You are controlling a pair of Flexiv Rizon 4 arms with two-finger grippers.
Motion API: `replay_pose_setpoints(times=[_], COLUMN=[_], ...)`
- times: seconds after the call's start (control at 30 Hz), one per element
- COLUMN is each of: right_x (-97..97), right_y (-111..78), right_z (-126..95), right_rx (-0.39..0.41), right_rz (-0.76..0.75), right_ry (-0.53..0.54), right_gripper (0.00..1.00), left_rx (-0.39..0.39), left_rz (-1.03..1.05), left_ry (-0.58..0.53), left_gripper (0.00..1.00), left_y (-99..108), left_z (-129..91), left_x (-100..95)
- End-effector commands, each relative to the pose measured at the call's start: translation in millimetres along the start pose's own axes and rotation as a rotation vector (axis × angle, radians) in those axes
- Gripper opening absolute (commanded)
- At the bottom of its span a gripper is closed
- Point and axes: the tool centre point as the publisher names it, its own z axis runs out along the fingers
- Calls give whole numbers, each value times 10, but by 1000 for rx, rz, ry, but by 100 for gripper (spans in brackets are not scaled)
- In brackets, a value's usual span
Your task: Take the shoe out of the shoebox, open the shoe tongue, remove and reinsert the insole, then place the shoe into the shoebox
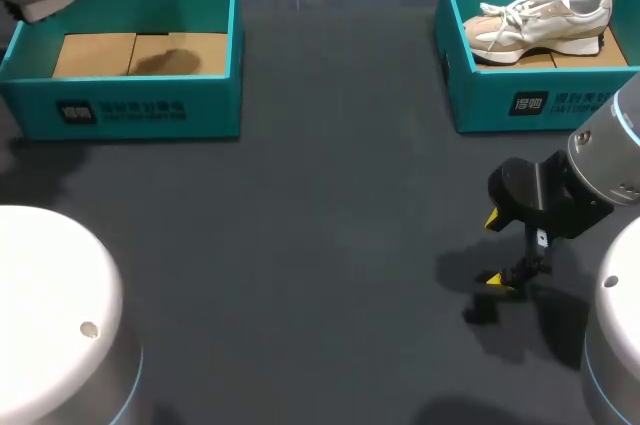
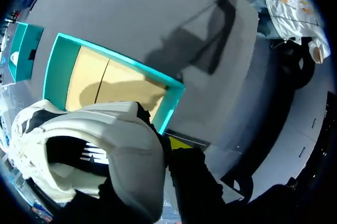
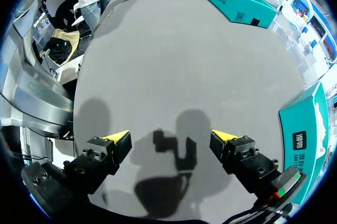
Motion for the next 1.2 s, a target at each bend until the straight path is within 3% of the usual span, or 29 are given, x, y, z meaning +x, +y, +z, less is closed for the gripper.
replay_pose_setpoints(times=[0.03,0.33,0.53,0.8,1.2], right_x=[23,23,23,23,23], right_y=[-5,-5,-5,-5,-5], right_z=[-4,-4,-4,-4,-4], right_rx=[1,1,1,1,1], right_rz=[0,0,0,0,0], right_ry=[-4,-4,-4,-4,-4], right_gripper=[100,100,100,100,100], left_rx=[-61,-61,-26,-37,-19], left_rz=[232,232,317,409,459], left_ry=[47,47,67,146,177], left_gripper=[0,0,0,0,0], left_y=[158,158,143,125,120], left_z=[36,36,233,533,621], left_x=[6,6,-51,-102,-117])
